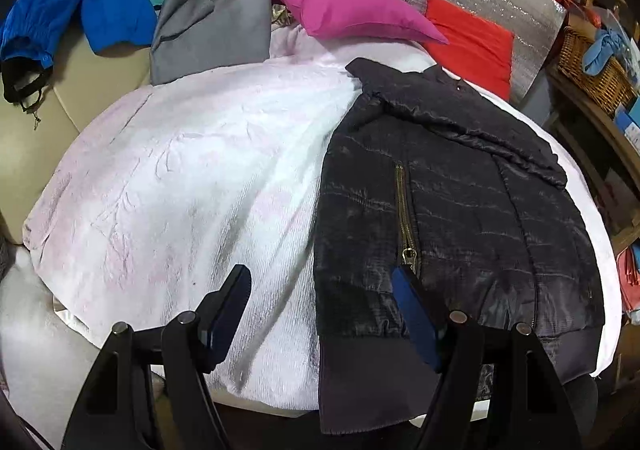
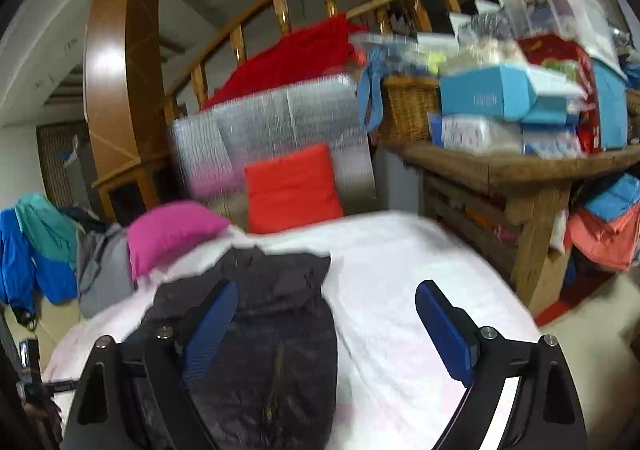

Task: Fold large clothes

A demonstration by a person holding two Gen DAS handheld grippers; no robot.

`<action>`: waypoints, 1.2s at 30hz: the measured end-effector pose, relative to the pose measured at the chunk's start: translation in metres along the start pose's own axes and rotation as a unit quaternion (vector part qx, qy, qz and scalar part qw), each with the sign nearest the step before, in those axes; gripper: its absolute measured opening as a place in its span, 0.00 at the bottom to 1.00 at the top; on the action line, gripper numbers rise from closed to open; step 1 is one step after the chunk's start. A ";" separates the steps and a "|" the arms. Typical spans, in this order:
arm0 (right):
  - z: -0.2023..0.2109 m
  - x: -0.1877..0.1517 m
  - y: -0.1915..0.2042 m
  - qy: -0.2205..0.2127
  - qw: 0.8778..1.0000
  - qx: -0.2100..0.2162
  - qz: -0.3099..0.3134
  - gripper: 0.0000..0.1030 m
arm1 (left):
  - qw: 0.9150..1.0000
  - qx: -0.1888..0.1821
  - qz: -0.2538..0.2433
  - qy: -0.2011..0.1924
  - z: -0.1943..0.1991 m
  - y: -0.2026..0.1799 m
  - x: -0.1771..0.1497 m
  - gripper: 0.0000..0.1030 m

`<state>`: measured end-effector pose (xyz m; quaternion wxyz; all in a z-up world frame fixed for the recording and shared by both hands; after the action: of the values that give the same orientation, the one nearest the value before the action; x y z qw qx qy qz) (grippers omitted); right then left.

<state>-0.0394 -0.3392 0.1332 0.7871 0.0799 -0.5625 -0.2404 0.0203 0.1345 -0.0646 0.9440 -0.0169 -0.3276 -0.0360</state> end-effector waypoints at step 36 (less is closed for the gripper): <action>-0.094 -0.185 -0.077 0.321 0.931 0.041 -0.168 0.74 | 0.996 -0.055 0.011 0.071 -0.034 -0.005 -0.049 0.72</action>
<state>-0.0213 -0.3335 -0.0873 0.8699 0.2776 -0.2679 -0.3074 0.0028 0.1301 -0.1219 0.9628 -0.0700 -0.2570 -0.0449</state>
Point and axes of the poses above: each gripper's, at about its wrist camera, not at the fingertips, and z roughly against the way its jaws point, y to its left, x to its top, the point moved 6 cm from there along -z, roughly the way its jaws point, and after that the axes turned 13 degrees about -z, right-handed, at the moved point
